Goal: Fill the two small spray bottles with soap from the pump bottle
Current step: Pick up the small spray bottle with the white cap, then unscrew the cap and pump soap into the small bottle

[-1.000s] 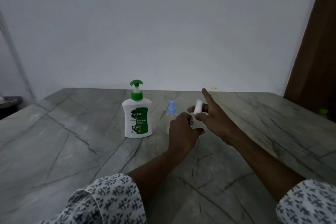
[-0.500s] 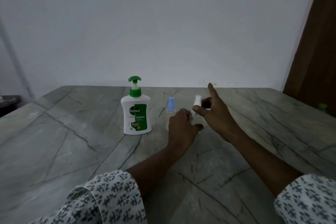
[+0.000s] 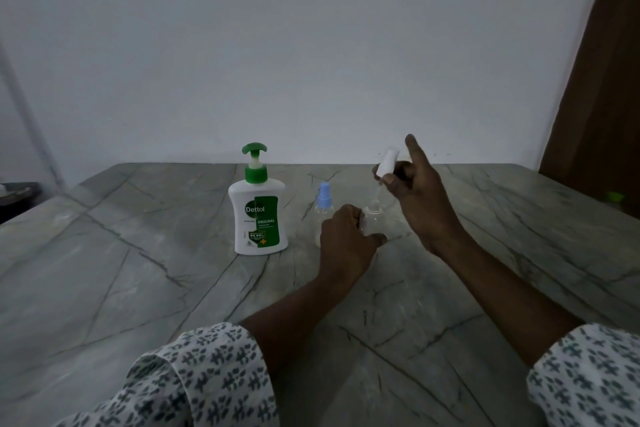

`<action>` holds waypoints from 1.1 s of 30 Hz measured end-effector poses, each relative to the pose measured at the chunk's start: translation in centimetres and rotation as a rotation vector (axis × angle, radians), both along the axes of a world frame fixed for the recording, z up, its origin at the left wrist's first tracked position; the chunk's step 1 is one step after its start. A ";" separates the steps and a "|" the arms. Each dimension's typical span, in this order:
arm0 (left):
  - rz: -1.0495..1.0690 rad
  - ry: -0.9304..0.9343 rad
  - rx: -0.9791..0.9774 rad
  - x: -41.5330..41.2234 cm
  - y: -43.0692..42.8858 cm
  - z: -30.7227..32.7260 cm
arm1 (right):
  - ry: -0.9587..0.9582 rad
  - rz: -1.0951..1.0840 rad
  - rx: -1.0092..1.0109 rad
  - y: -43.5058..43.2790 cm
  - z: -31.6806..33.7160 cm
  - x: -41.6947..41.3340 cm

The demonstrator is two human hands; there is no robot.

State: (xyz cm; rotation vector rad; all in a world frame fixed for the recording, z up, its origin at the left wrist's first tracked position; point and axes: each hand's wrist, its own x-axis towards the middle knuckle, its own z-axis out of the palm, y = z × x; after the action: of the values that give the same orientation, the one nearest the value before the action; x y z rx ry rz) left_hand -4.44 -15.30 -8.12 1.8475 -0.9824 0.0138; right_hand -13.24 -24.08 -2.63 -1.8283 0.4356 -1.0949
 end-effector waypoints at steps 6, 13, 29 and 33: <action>0.002 0.015 -0.011 -0.1 0.1 0.0 | -0.272 0.028 0.038 0.3 2.0 -1.0; -0.011 0.044 -0.025 -0.3 0.4 0.1 | -0.397 -0.052 -0.003 0.3 3.9 -2.5; -0.042 0.043 -0.069 -0.3 0.4 -0.1 | 0.801 -0.375 -0.100 -3.3 -2.1 -2.0; -0.043 0.048 -0.081 -0.3 0.5 -0.1 | 0.833 -0.392 -0.160 -3.1 -3.0 -1.4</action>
State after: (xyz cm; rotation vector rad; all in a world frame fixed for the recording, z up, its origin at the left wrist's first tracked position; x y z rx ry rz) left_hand -4.70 -14.84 -8.20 1.7443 -0.9741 -0.0165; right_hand -14.62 -27.22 -5.59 -2.3615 1.2596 -0.5598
